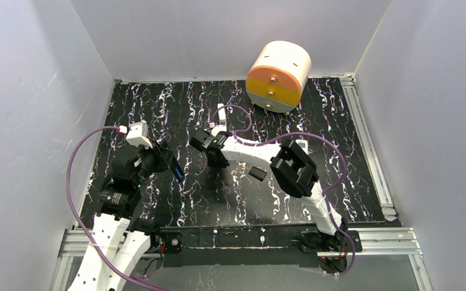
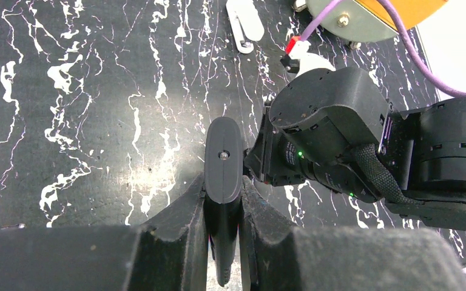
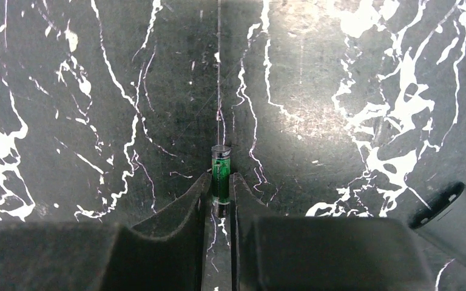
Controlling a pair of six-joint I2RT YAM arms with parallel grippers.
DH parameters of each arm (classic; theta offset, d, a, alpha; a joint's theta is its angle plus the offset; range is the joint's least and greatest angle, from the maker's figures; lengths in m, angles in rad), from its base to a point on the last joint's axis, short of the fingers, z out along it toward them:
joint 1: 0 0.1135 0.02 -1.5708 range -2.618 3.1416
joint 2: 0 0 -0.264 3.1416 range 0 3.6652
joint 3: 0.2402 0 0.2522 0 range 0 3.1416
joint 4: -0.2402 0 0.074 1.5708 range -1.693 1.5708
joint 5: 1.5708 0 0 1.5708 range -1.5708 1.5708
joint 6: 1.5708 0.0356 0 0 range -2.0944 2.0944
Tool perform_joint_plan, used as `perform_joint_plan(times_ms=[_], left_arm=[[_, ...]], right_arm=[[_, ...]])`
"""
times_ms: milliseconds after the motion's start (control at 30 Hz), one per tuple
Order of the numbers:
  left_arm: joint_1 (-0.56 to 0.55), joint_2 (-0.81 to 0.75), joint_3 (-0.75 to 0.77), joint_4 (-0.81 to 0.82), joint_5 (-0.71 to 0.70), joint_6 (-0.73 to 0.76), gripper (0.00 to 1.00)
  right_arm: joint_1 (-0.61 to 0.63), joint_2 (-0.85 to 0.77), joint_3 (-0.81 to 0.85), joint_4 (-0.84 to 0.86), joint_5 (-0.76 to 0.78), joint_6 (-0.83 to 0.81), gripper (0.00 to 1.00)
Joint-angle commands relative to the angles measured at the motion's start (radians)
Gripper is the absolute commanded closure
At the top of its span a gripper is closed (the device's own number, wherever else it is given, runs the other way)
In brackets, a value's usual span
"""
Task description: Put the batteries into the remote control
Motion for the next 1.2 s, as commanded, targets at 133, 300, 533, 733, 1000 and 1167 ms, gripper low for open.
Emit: perform_joint_plan(times_ms=[133, 300, 533, 733, 1000, 1167], left_arm=[[0.004, 0.005, 0.005, 0.000, 0.012, 0.005, 1.00], [0.004, 0.005, 0.004, 0.002, 0.016, 0.004, 1.00], [0.004, 0.008, 0.002, -0.001, 0.015, 0.002, 1.00], [0.004, 0.010, 0.002, -0.001, 0.015, 0.003, 1.00], [0.004, 0.008, 0.002, -0.002, 0.019, 0.002, 1.00], [0.004, 0.018, 0.004, 0.002, 0.043, -0.004, 1.00]], right_arm=[[0.001, -0.030, -0.064, 0.033, -0.143, -0.397, 0.77], [-0.004, -0.005, -0.078, -0.010, -0.188, -0.463, 0.65], [-0.004, 0.025, -0.061, -0.026, -0.187, -0.476, 0.64], [-0.005, 0.046, -0.040, -0.035, -0.170, -0.489, 0.71], [-0.004, 0.064, 0.019, -0.092, -0.168, -0.485, 0.87], [-0.005, -0.032, 0.000, -0.069, -0.074, -0.469, 0.89]])
